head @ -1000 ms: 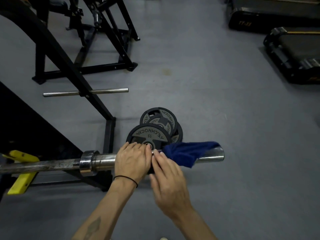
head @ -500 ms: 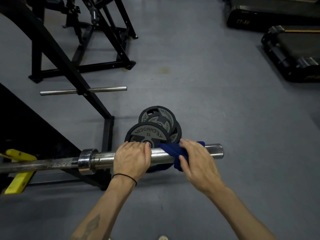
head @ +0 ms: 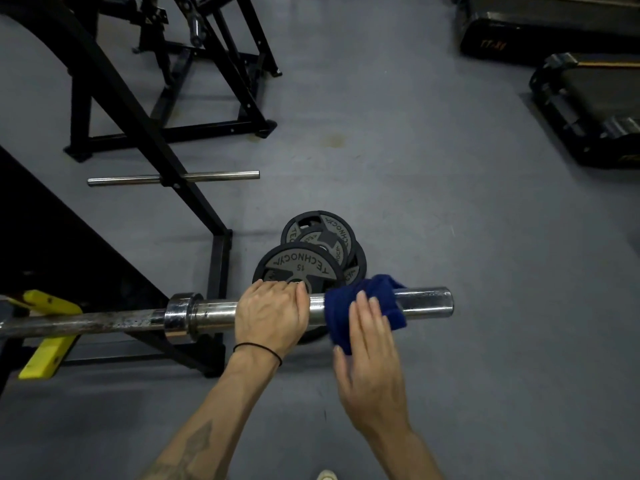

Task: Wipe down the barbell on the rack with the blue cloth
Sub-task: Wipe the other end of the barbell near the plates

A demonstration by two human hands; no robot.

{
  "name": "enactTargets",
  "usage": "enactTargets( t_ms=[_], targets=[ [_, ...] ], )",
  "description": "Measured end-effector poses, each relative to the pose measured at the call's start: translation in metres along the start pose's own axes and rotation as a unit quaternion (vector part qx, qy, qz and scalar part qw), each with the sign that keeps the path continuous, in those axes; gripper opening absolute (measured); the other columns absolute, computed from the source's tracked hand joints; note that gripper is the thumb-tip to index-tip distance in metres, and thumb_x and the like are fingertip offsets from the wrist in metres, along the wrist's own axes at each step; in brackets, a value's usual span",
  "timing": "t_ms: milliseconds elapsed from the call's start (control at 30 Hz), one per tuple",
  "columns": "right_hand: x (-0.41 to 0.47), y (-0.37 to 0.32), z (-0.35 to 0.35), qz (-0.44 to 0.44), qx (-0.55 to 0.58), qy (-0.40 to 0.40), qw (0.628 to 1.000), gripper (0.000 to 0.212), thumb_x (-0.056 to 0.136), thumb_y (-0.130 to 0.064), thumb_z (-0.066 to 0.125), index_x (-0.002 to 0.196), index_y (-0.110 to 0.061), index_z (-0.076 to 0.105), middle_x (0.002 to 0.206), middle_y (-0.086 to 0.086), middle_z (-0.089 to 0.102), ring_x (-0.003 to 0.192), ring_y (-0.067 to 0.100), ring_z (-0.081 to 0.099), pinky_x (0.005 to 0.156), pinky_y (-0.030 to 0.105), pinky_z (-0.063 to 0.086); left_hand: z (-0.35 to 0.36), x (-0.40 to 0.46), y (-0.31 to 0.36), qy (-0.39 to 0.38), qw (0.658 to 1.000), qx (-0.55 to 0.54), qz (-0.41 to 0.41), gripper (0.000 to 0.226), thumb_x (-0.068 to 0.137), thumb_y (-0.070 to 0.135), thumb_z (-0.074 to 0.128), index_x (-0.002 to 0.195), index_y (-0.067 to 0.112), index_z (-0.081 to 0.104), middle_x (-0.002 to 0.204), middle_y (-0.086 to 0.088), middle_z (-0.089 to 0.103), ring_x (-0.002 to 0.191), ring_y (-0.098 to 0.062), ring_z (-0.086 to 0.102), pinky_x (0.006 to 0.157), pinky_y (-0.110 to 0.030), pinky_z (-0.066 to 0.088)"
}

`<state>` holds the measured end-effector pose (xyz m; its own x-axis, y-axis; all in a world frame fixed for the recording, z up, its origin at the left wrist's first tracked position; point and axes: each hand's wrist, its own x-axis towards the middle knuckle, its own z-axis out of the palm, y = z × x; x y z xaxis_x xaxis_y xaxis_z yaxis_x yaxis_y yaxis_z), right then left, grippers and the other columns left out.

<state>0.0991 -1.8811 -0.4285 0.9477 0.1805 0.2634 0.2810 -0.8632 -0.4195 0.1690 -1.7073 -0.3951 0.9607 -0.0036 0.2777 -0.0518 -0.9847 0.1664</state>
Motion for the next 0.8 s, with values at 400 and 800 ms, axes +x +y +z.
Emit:
enactTargets(
  t_ms=[400,800],
  targets=[
    [0.062,0.016,-0.047,0.059,0.010,0.113,0.992,0.041,0.100,-0.028,0.046,0.129,-0.005,0.064,0.131,0.012,0.058,0.122,0.027,0.053,0.107,0.038,0.039,0.001,0.000,0.002,0.007,1.000,0.014,0.001,0.040,0.097,0.026,0.043,0.063,0.019,0.062,0.061,0.000,0.064,0.058,-0.020,0.060,0.073,-0.036,0.049],
    [0.063,0.068,-0.024,0.158,-0.098,0.115,0.976,0.047,0.106,-0.036,0.036,0.124,-0.008,0.070,0.118,0.010,0.071,0.120,0.034,0.057,0.114,0.058,0.031,0.000,0.002,0.001,0.001,1.000,0.014,-0.002,0.040,0.096,0.025,0.045,0.058,0.020,0.057,0.057,0.000,0.061,0.053,-0.021,0.057,0.068,-0.036,0.048]
  ],
)
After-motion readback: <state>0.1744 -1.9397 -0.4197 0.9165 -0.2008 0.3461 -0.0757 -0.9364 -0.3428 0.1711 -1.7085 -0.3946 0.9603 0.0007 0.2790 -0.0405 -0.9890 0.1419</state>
